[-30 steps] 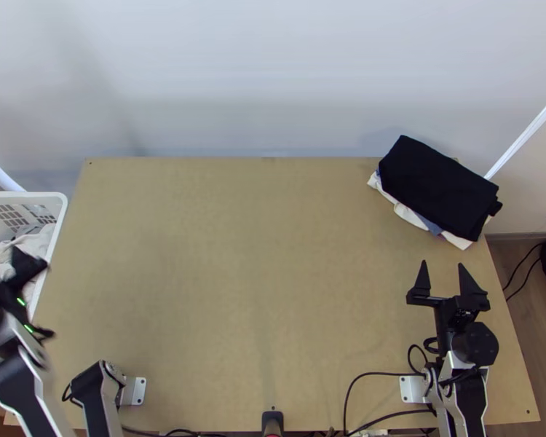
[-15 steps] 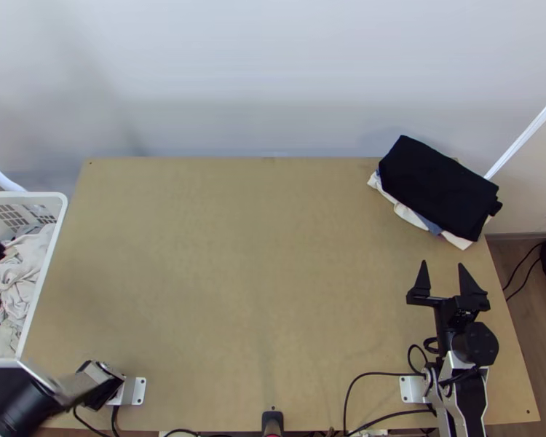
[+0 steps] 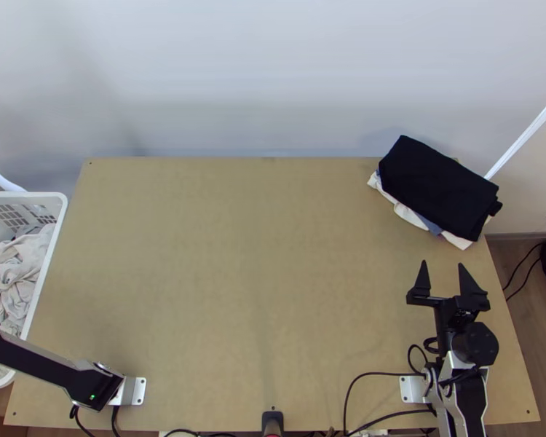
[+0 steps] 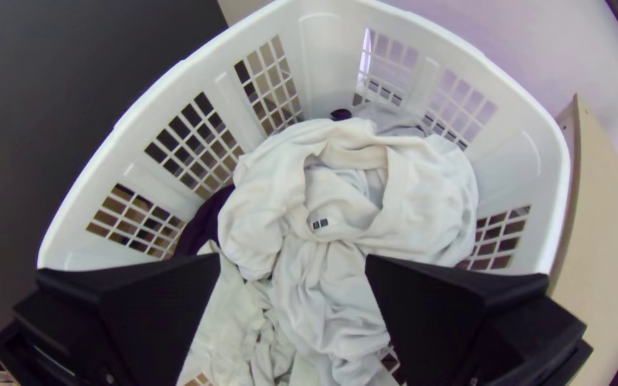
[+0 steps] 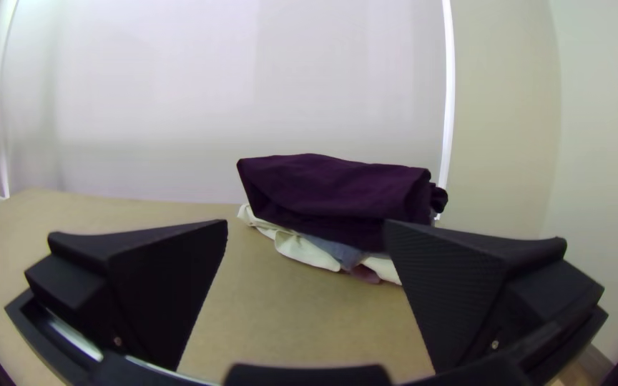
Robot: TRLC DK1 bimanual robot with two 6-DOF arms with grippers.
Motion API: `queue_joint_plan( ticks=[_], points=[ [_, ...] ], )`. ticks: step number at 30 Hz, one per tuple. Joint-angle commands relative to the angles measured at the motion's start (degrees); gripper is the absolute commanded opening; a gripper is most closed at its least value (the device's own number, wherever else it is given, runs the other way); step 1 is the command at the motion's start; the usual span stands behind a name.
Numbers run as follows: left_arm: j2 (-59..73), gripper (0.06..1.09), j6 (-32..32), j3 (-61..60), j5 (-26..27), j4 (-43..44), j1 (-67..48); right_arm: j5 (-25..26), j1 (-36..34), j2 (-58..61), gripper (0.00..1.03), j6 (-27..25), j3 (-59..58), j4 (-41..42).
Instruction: Fold the t-shirt
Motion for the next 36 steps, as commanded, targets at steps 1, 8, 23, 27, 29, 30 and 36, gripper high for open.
queue_joint_plan(
  ticks=[1, 8, 23, 27, 29, 30, 36],
  points=[
    [7.5, 1.04, 1.6, 6.7, -0.3, -0.5, 0.4, 0.2, -0.4, -0.3, 0.98, -1.1, -0.4, -0.8],
    [19.0, 1.04, 2.2, 18.3, -0.3, -0.9, 0.1, 0.2, -0.4, -0.3, 0.98, -1.1, -0.4, -0.8],
    [26.3, 0.10, 0.8, 31.6, -0.6, -2.5, 0.0, 0.2, -0.4, -0.3, 0.98, -1.1, -0.4, -0.8],
    [20.1, 0.10, -2.0, 31.6, -0.2, -4.5, 0.0, 0.2, -0.4, -0.3, 0.98, -1.1, -0.4, -0.8],
    [15.9, 0.10, -3.5, 31.6, 1.0, -6.2, 0.0, 0.2, -0.4, -0.3, 0.98, -1.1, -0.4, -0.8],
    [13.9, 0.10, -4.2, 31.6, 1.7, -7.4, 0.0, 0.2, -0.4, -0.3, 0.98, -1.1, -0.4, -0.8],
    [1.8, 0.10, -7.3, 31.7, 6.0, -11.0, -0.6, 0.2, -0.4, -0.3, 0.98, -1.1, -0.4, -0.8]
  ],
)
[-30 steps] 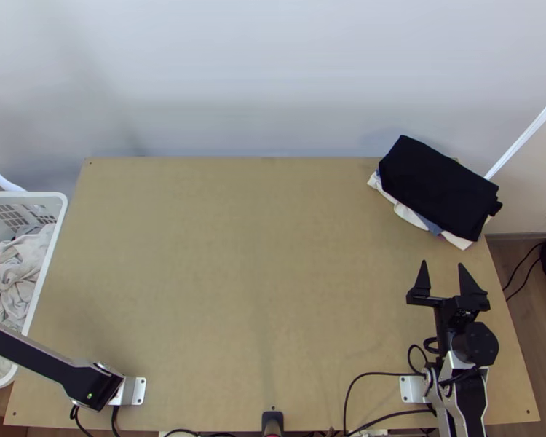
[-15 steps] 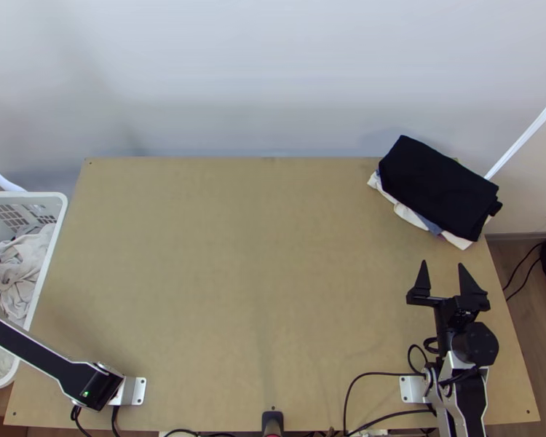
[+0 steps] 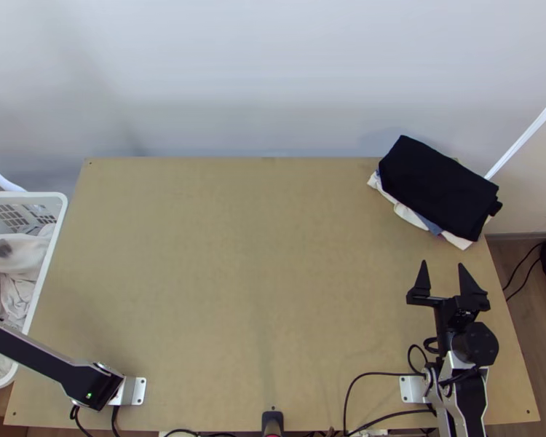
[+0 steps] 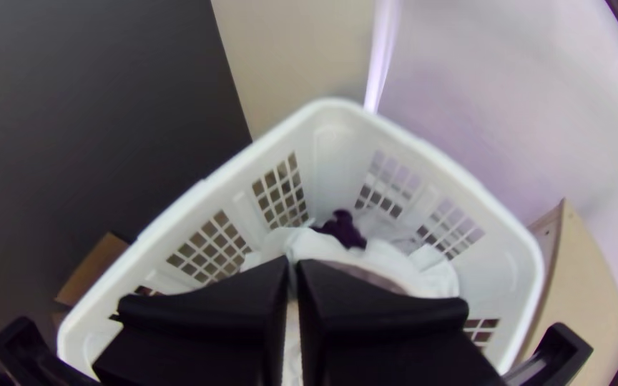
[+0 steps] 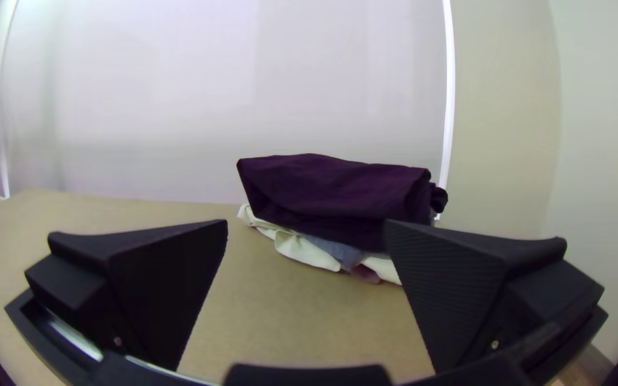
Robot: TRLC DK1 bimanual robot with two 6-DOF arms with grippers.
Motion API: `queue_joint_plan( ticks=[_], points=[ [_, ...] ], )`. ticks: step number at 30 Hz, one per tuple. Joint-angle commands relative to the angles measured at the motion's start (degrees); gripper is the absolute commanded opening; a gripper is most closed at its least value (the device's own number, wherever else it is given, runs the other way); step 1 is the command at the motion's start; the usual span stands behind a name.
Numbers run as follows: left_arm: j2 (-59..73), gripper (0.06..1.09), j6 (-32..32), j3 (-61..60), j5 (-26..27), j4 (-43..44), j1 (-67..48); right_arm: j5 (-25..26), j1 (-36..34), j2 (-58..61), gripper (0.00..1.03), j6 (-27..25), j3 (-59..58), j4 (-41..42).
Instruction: Fold the t-shirt
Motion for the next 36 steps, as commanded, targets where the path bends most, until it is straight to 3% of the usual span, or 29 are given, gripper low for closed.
queue_joint_plan(
  ticks=[1, 9, 21, 27, 33, 36],
  points=[
    [-9.3, 0.10, -2.7, 1.8, 2.0, -1.5, -0.7, 0.2, -0.4, -0.3, 0.98, -1.1, -0.4, -0.8],
    [-24.0, 0.10, -5.4, 1.9, 7.1, -5.3, -3.9, 0.2, -0.4, -0.3, 0.98, -1.1, -0.4, -0.8],
    [-43.7, 0.09, -8.9, 1.8, 7.8, -16.9, -22.8, 0.2, -0.4, -0.3, 0.98, -1.1, -0.4, -0.8],
    [-48.5, 0.09, -12.3, -0.1, -4.4, -22.6, -45.4, 0.2, -0.4, -0.3, 0.98, -1.1, -0.4, -0.8],
    [-51.3, 0.09, -17.2, -6.9, -20.7, -23.0, -70.0, 0.2, -0.4, -0.3, 0.98, -1.1, -0.4, -0.8],
    [-52.5, 0.09, -20.5, -12.6, -25.6, -22.9, -80.6, 0.2, -0.4, -0.3, 0.98, -1.1, -0.4, -0.8]
  ],
)
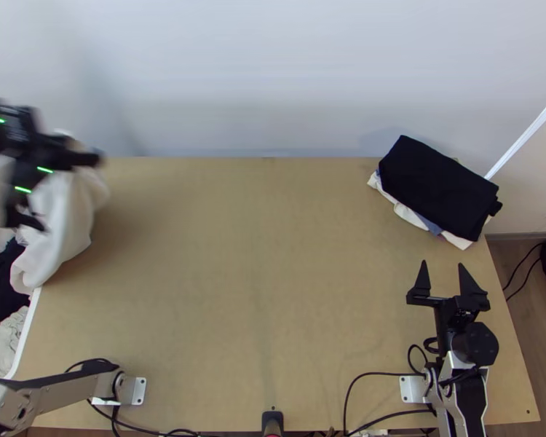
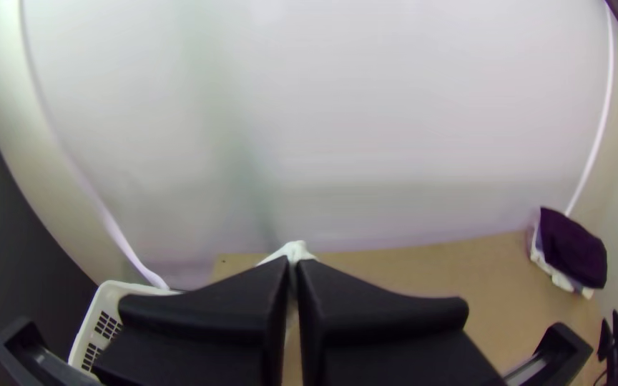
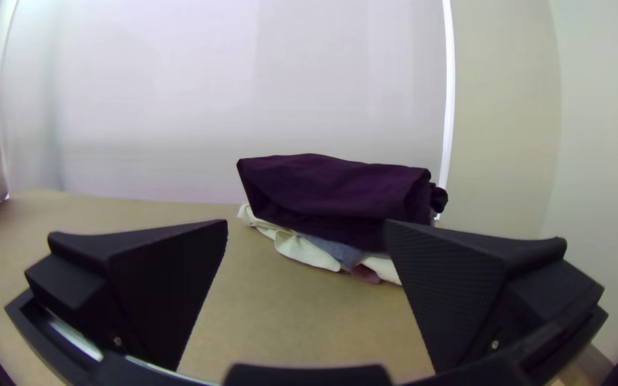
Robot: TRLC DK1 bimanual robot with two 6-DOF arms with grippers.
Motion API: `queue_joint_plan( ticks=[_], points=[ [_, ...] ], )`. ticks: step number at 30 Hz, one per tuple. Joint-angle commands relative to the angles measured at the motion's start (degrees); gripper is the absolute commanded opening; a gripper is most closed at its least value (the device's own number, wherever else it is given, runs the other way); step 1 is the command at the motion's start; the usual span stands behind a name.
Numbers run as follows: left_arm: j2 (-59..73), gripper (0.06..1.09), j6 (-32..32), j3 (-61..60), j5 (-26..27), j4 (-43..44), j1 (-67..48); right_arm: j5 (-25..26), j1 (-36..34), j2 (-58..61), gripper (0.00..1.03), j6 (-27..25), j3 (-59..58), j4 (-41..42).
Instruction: Fold the t-shirt
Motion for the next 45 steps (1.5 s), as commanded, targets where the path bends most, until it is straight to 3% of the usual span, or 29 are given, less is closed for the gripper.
queue_joint_plan(
  ticks=[1, 9, 17, 29, 35, 36, 39, 40, 45],
  points=[
    [-2.9, 0.09, -4.9, -5.7, -4.3, 1.1, -10.1, 0.2, -0.4, -0.3, 0.98, -1.1, -0.4, -0.8],
    [0.5, 0.09, -12.5, -20.0, -11.3, 9.1, -30.1, 0.2, -0.4, -0.3, 0.98, -1.1, -0.4, -0.8],
    [12.3, 0.09, -19.8, -22.8, -11.5, 16.1, -42.5, 0.2, -0.4, -0.3, 0.98, -1.1, -0.4, -0.8],
    [35.7, 0.09, -21.1, -1.1, -10.5, 18.1, -55.6, 0.2, -0.4, -0.3, 0.98, -1.1, -0.4, -0.8],
    [45.1, 0.10, -21.2, 10.4, -7.1, 18.0, -57.7, 0.2, -0.4, -0.3, 0.98, -1.1, -0.4, -0.8],
    [46.4, 0.19, -21.2, 12.5, -6.3, 17.9, -57.8, 0.2, -0.4, -0.3, 0.98, -1.1, -0.4, -0.8],
    [49.5, 0.87, -20.8, 18.8, -3.3, 16.9, -58.2, 0.2, -0.4, -0.3, 0.98, -1.1, -0.4, -0.8],
    [49.8, 1.04, -20.8, 19.8, -2.5, 17.1, -58.2, 0.2, -0.4, -0.3, 0.98, -1.1, -0.4, -0.8],
    [47.2, 1.05, -20.9, 20.4, -0.8, 19.6, -57.9, 0.2, -0.4, -0.3, 0.98, -1.1, -0.4, -0.8]
  ],
)
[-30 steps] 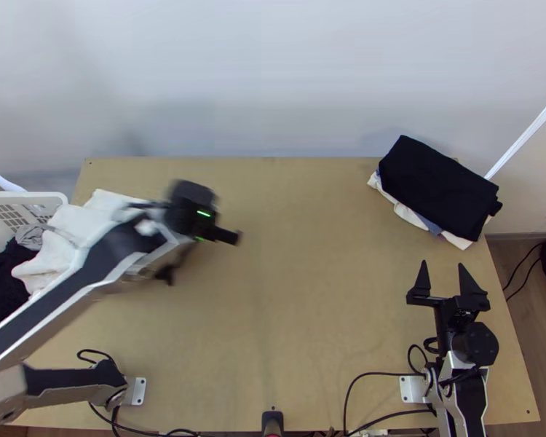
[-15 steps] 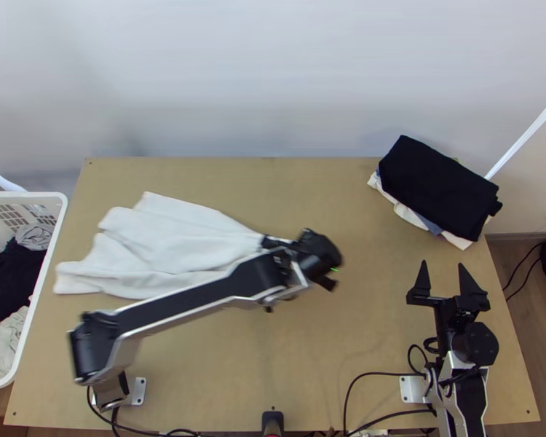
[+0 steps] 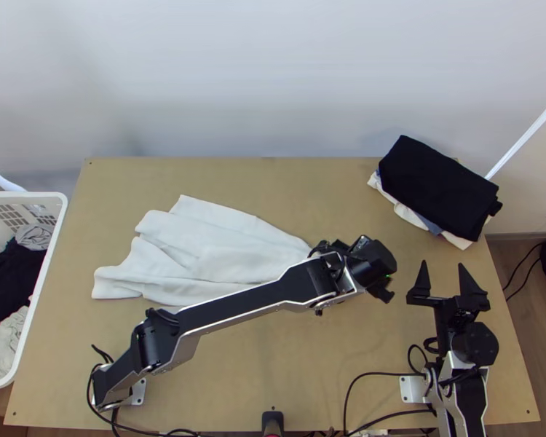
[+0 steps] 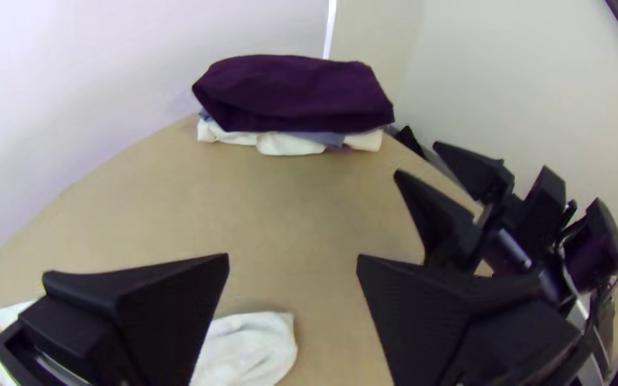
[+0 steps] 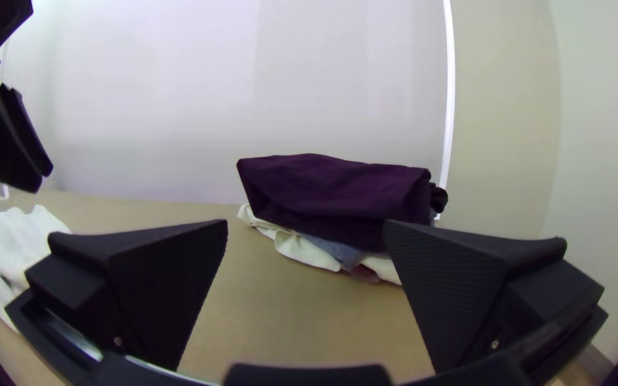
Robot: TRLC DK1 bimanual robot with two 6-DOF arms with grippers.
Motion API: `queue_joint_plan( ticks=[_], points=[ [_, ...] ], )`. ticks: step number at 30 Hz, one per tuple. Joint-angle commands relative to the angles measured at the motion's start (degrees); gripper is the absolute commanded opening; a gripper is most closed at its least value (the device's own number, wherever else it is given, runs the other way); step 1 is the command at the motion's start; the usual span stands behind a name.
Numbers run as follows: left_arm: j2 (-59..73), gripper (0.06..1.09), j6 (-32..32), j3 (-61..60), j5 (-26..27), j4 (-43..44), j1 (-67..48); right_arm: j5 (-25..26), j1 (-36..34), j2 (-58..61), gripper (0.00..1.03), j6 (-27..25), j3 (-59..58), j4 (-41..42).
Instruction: Fold the t-shirt
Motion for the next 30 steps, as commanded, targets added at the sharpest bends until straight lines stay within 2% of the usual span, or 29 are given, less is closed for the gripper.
queue_joint_plan(
  ticks=[1, 7, 17, 23, 30],
  points=[
    [-2.8, 1.05, -0.8, 2.0, 0.4, 1.0, -0.1, 0.2, -0.4, -0.3, 0.98, -1.1, -0.4, -0.8],
    [-9.6, 1.05, 0.0, 0.9, 0.4, -1.0, 5.7, 0.2, -0.4, -0.3, 0.98, -1.1, -0.4, -0.8],
    [-22.4, 1.05, 4.3, -1.7, 0.7, -13.1, 23.2, 0.2, -0.4, -0.3, 0.98, -1.1, -0.4, -0.8],
    [-27.8, 1.05, 6.1, -1.8, 6.1, -22.5, 34.2, 0.2, -0.4, -0.3, 0.98, -1.1, -0.4, -0.8],
    [-34.4, 1.05, 6.2, -8.3, 8.2, -30.5, 43.6, 0.2, -0.4, -0.3, 0.98, -1.1, -0.4, -0.8]
  ],
)
